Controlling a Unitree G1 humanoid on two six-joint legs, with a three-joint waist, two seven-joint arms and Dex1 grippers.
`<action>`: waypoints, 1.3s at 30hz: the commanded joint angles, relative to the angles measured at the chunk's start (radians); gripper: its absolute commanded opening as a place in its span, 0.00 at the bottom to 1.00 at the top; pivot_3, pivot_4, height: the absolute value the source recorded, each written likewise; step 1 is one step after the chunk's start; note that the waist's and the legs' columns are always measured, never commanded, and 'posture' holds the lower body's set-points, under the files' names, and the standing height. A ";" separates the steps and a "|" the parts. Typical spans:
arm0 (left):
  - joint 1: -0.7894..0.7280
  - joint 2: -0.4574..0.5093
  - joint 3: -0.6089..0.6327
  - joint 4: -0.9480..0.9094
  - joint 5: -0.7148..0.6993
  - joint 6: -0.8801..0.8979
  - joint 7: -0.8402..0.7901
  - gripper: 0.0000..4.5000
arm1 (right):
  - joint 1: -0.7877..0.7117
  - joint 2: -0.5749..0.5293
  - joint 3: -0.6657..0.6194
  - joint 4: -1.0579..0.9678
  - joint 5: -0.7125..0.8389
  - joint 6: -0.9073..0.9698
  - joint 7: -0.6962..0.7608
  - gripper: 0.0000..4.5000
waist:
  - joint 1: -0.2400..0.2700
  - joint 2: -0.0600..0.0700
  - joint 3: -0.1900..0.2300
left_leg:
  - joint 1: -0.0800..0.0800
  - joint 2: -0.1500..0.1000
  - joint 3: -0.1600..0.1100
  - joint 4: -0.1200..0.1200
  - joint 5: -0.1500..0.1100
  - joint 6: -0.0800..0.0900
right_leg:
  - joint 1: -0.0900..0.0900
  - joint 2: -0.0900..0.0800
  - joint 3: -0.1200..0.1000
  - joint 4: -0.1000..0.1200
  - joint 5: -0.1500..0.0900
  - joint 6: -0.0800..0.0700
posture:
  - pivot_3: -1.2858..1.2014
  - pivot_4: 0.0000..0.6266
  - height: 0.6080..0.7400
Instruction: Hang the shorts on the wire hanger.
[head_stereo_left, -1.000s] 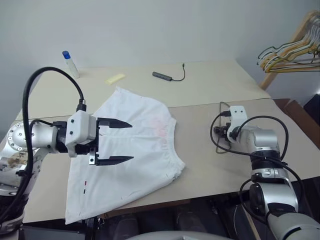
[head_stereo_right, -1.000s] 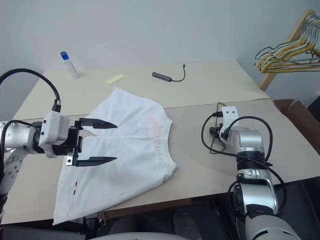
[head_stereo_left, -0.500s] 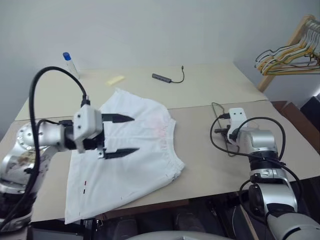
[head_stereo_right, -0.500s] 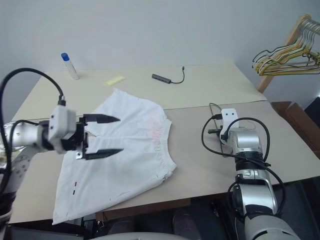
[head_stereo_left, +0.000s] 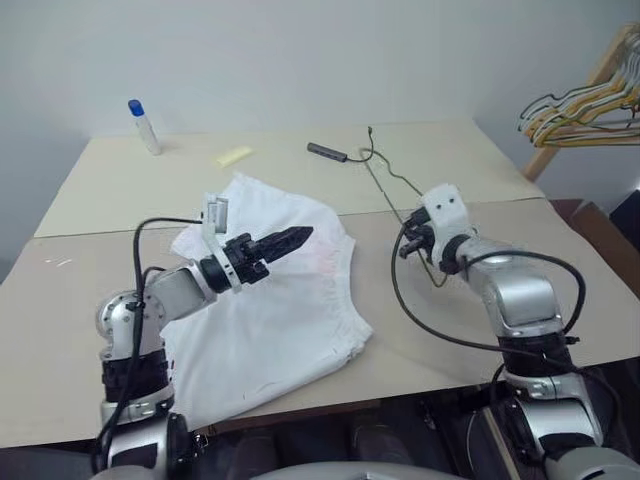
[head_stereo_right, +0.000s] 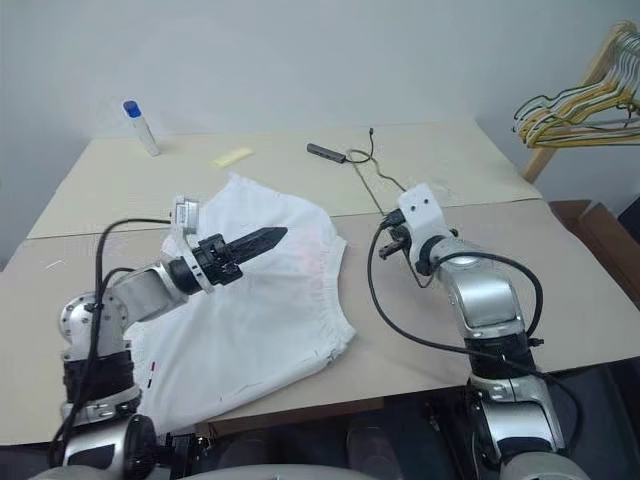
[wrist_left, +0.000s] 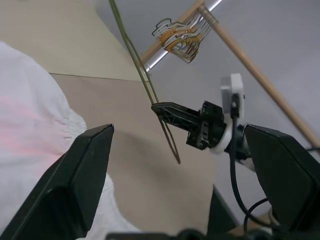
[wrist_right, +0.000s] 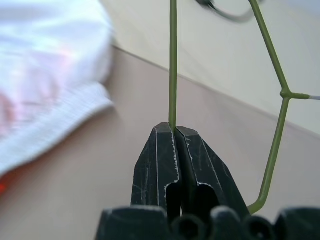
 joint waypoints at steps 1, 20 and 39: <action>-0.037 -0.057 0.042 0.027 -0.112 -0.044 0.109 1.00 | 0.026 0.007 0.064 -0.116 -0.014 -0.133 0.028 0.01 | 0.004 0.000 0.000 | 0.001 0.000 0.002 0.000 0.000 0.000 | 0.001 0.000 0.000 0.000 0.000 0.000 | 0.51 0.00 1.00; -0.050 -0.068 -0.081 0.000 0.015 -0.215 0.143 0.72 | 0.079 0.008 0.193 -0.240 -0.085 -0.283 0.087 0.00 | 0.015 0.000 0.000 | 0.001 -0.002 0.005 0.000 0.001 -0.002 | 0.004 0.001 -0.002 -0.005 0.000 -0.001 | 0.51 0.00 1.00; -0.071 -0.103 -0.092 0.018 0.071 -0.307 0.160 0.00 | 0.088 0.036 0.216 -0.219 -0.185 -0.364 0.048 0.16 | 0.028 0.000 0.000 | 0.001 -0.002 0.005 0.000 0.001 -0.002 | 0.005 0.001 -0.002 -0.006 0.001 -0.001 | 0.51 0.00 1.00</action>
